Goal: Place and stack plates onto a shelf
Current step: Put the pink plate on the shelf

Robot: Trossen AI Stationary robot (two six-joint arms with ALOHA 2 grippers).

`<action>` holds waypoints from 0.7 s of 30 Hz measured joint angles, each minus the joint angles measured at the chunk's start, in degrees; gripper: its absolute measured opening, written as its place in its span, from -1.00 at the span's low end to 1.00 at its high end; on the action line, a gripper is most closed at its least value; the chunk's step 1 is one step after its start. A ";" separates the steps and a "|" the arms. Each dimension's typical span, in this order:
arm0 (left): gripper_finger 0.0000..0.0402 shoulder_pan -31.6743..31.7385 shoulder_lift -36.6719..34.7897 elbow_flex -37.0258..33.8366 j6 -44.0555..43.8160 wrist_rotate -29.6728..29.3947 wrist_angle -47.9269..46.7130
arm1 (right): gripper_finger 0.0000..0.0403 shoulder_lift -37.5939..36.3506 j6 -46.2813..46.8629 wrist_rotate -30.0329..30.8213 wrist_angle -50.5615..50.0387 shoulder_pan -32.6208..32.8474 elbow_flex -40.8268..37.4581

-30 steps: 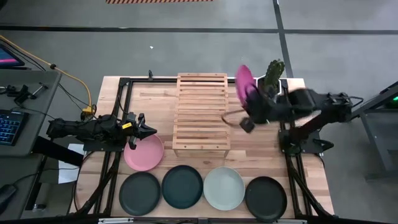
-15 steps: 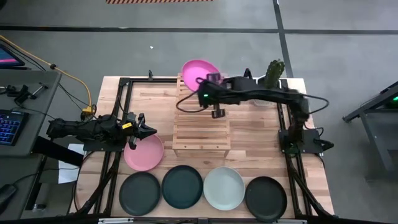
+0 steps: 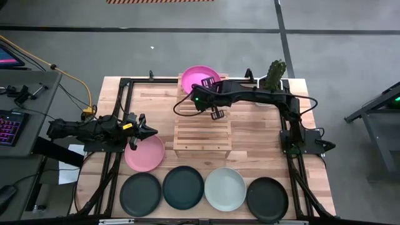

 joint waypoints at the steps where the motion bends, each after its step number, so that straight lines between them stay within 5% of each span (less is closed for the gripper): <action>1: -1.00 0.00 0.00 0.00 0.00 0.02 0.00 | -1.00 0.00 0.00 -0.02 -0.17 0.00 0.00; 21: -1.00 0.00 0.00 0.00 0.00 0.02 -0.02 | -0.97 0.03 1.55 -0.03 -0.45 0.07 0.00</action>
